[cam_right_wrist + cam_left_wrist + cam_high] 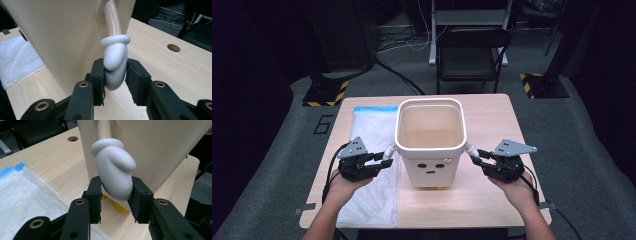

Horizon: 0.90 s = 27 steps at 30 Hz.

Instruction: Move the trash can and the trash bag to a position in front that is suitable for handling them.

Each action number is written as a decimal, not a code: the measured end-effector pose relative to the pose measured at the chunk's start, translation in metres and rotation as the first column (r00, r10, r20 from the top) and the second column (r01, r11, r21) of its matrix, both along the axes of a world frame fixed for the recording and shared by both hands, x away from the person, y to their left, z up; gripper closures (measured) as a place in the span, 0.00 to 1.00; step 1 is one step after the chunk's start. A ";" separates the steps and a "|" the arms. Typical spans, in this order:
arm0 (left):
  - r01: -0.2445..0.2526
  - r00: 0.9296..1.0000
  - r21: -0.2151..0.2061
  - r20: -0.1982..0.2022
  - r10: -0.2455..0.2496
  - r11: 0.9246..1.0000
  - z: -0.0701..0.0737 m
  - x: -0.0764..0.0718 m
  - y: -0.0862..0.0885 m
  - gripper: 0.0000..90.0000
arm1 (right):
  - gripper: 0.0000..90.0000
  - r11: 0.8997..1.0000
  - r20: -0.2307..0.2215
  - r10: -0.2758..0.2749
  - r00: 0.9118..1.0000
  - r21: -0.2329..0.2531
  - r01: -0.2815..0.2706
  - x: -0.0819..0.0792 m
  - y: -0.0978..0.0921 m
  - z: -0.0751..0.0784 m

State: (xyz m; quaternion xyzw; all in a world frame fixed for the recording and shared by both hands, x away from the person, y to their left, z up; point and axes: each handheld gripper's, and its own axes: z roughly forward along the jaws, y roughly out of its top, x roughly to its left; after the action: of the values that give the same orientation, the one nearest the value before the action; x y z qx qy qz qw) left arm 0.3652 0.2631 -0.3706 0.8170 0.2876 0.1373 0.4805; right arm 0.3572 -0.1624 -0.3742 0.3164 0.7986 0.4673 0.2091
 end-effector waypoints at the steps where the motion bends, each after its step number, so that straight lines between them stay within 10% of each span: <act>1: 0.003 1.000 -0.001 -0.006 -0.003 1.000 0.000 0.000 0.001 0.71 | 0.75 1.000 -0.007 0.001 1.000 0.001 -0.001 0.000 0.000 0.000; 27: 0.022 0.999 -0.056 -0.044 -0.024 0.998 0.009 0.001 0.012 0.44 | 0.54 0.997 -0.128 0.058 0.990 -0.038 -0.063 0.004 -0.003 0.013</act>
State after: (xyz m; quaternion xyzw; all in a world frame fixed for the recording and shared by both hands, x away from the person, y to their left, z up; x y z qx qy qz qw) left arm 0.3660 0.2755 -0.3620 0.8095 0.2926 0.1054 0.4979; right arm 0.3611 -0.1657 -0.3608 0.3166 0.8291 0.4355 0.1503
